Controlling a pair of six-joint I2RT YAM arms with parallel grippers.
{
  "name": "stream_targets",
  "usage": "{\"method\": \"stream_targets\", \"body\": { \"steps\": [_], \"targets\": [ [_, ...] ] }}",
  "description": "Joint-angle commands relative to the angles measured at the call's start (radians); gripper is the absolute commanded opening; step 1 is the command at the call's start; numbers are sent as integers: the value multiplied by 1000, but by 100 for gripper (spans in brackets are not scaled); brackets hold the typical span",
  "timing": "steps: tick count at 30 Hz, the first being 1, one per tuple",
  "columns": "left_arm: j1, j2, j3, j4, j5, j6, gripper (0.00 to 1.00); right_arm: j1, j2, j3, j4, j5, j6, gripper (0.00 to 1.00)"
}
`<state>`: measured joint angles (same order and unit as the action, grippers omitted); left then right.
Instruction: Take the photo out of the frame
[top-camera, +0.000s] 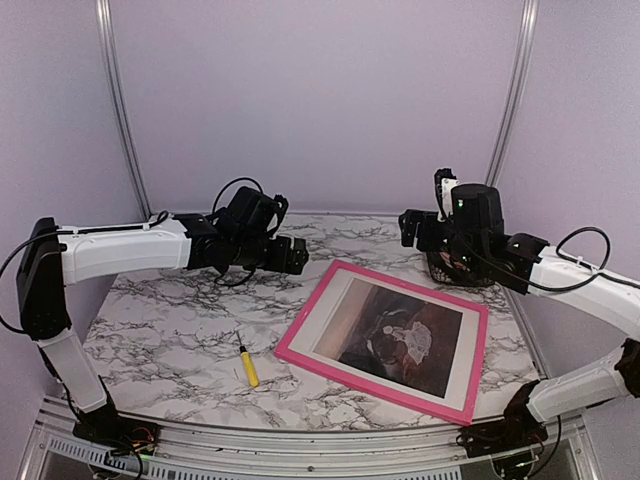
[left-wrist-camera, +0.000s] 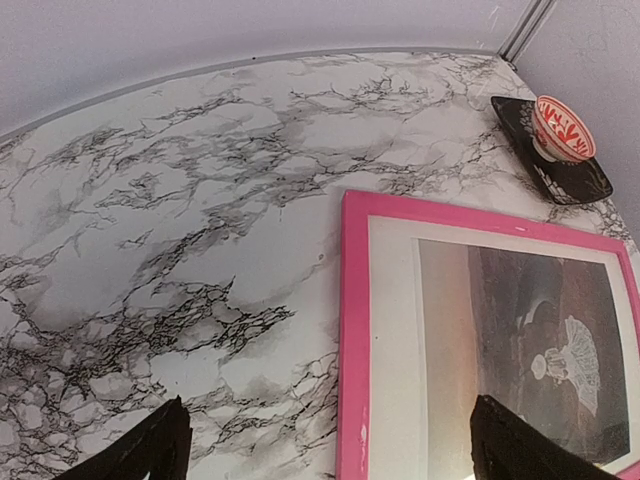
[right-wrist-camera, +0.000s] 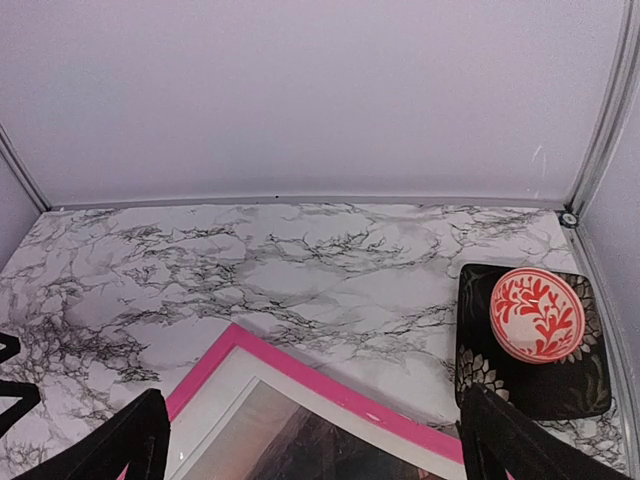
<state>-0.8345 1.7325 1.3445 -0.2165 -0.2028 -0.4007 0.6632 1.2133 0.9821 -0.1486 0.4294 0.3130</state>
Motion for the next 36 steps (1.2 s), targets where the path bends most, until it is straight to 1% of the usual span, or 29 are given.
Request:
{"method": "stream_targets", "body": {
  "steps": [1,12,17,22,28,36],
  "targets": [
    [-8,23,23,-48,-18,18,99,7,-14,-6,11,15,-7,99],
    [-16,102,67,-117,-18,40,99,7,10,-5,-11,20,-6,99],
    [-25,185,113,-163,-22,41,99,7,20,-7,-50,31,1,99],
    [-41,277,175,-218,-48,59,99,7,15,-35,-46,17,13,99],
    [-49,357,229,-238,-34,77,99,7,20,-35,-57,4,17,99],
    [-51,414,250,-252,-32,82,99,6,21,-42,-62,0,20,99]
  ]
}}
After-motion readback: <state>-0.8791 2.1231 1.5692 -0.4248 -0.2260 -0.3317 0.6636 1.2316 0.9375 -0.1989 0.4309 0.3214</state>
